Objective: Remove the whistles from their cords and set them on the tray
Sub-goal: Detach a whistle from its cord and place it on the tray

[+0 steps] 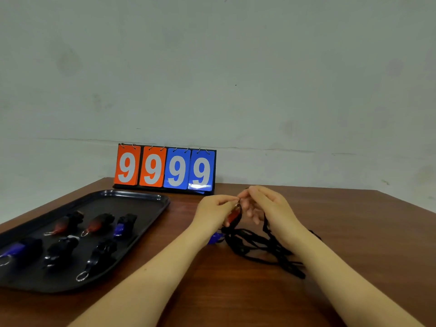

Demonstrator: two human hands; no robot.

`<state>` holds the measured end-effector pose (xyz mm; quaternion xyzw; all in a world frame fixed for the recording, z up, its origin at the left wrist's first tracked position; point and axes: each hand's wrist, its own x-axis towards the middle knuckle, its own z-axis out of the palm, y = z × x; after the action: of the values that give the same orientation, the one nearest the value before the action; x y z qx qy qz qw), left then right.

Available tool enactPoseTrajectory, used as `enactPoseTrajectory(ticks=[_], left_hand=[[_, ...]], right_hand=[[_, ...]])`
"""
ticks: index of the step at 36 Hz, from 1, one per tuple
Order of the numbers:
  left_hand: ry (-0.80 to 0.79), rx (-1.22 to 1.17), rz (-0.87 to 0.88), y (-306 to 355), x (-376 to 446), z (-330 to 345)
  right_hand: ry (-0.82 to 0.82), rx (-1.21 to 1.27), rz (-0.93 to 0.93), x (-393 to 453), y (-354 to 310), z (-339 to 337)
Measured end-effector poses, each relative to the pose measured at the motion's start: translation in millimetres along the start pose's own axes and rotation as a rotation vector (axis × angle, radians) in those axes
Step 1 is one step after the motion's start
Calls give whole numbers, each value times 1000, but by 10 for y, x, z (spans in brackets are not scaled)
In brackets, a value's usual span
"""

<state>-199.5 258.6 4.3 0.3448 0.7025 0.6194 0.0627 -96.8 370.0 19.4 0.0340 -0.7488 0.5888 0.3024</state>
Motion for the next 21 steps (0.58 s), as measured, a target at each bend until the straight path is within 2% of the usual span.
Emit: enactPoseTrajectory(ticks=[6,9,14,18,21], left_hand=[[-26,-34,-89,0,0,7],[33,17,-97,-16,42,-36],[215,-109,-106,-28,118,-138],[312,-162,-33,25,122,-221],[398,-177,26,51,117,-297]], right_hand=[[75,301,-119,34,-59,-54],[207,404,-112,68,-92,-135],[544,-113,-107,64,-62,-279],[603,-21,-41,90,74,-380],[708,-83,18,141,218,-521]])
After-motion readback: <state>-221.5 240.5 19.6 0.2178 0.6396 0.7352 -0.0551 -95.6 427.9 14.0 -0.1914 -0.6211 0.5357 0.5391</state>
